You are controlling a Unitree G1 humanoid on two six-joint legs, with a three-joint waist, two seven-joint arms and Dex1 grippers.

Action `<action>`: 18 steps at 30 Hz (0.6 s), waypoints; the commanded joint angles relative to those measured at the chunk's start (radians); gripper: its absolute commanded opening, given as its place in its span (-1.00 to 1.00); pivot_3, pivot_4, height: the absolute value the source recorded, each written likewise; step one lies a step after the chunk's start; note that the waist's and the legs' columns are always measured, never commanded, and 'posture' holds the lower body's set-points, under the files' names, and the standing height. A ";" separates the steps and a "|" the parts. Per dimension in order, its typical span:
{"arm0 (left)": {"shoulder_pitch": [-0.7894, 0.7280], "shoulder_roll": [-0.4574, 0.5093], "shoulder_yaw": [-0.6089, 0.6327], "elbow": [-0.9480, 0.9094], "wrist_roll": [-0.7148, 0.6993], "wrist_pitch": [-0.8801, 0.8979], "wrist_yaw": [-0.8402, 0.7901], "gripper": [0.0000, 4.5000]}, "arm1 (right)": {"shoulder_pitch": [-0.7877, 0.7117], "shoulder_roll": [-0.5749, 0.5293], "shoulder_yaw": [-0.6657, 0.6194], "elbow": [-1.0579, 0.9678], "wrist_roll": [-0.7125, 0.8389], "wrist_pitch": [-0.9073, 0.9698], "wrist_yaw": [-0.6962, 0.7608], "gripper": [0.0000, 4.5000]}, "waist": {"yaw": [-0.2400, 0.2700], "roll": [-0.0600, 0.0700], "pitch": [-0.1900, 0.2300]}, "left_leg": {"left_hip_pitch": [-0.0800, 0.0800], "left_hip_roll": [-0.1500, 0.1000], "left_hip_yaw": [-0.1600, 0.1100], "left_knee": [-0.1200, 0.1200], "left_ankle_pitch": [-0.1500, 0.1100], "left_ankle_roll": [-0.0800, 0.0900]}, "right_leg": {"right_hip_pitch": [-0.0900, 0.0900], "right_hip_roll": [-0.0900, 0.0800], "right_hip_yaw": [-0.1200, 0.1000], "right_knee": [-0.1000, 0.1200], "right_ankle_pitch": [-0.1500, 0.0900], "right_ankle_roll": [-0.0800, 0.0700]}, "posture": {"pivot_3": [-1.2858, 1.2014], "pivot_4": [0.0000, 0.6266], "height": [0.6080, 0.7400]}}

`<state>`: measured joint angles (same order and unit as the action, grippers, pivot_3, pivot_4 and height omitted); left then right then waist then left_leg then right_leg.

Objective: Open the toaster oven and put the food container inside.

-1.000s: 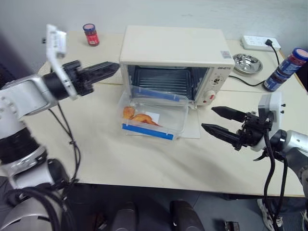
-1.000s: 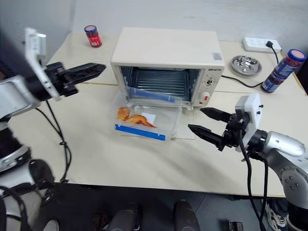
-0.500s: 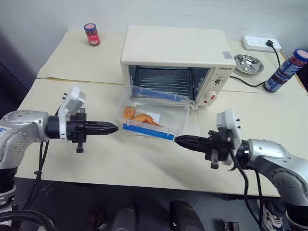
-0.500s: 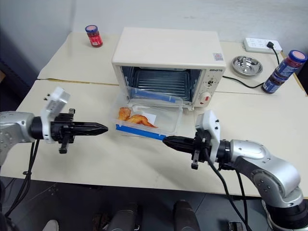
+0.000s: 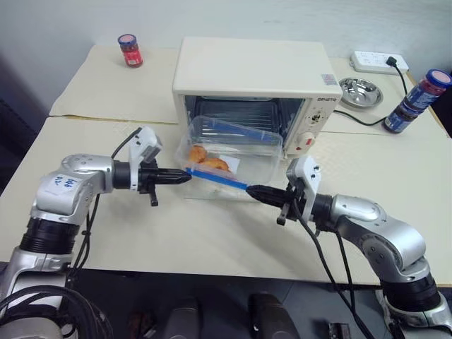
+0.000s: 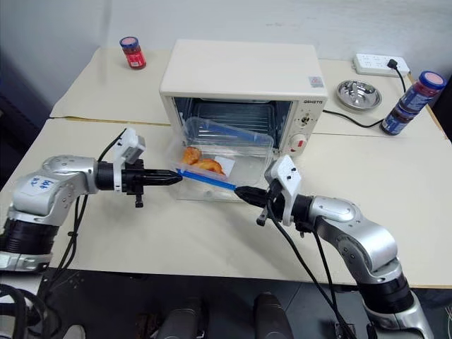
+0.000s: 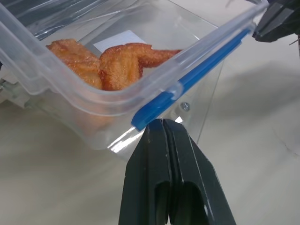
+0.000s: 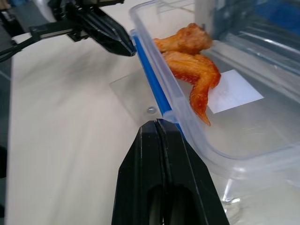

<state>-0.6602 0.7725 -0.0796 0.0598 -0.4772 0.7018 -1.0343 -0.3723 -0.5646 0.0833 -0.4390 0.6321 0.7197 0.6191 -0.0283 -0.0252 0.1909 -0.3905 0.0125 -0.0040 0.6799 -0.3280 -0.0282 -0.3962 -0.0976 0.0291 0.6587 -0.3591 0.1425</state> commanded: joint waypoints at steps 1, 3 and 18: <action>-0.024 -0.021 0.033 0.000 0.010 -0.019 0.023 -1.00 | -0.031 0.025 0.000 0.028 -0.050 -0.038 -0.020 -0.99 | 0.000 0.000 0.000 | 0.000 0.000 0.000 0.000 0.000 0.000 | 0.000 0.000 0.000 0.000 0.000 0.000 | 0.03 -0.52 1.00; -0.028 -0.040 0.043 0.007 0.018 -0.024 0.045 -1.00 | -0.053 0.047 -0.001 0.061 -0.077 -0.054 -0.025 -0.99 | 0.000 0.000 0.000 | 0.000 0.000 0.000 0.000 0.000 0.000 | 0.000 0.000 0.000 0.000 0.000 0.000 | 0.03 -0.52 1.00; -0.134 -0.299 0.233 0.050 0.015 -0.041 0.431 -1.00 | -0.334 0.313 -0.034 0.527 -0.341 -0.357 -0.205 -0.99 | -0.009 0.000 0.000 | 0.000 0.000 0.000 0.002 0.001 -0.001 | -0.002 -0.001 -0.001 0.003 0.000 0.001 | 0.03 -0.52 1.00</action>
<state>-0.7818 0.4655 0.1182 0.1643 -0.4468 0.6605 -0.6119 -0.6942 -0.2568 0.0742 0.0895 0.3094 0.4080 0.4270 -0.0368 -0.0252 0.1908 -0.3908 0.0125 -0.0043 0.6812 -0.3272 -0.0295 -0.3979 -0.0986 0.0276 0.6616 -0.3588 0.1431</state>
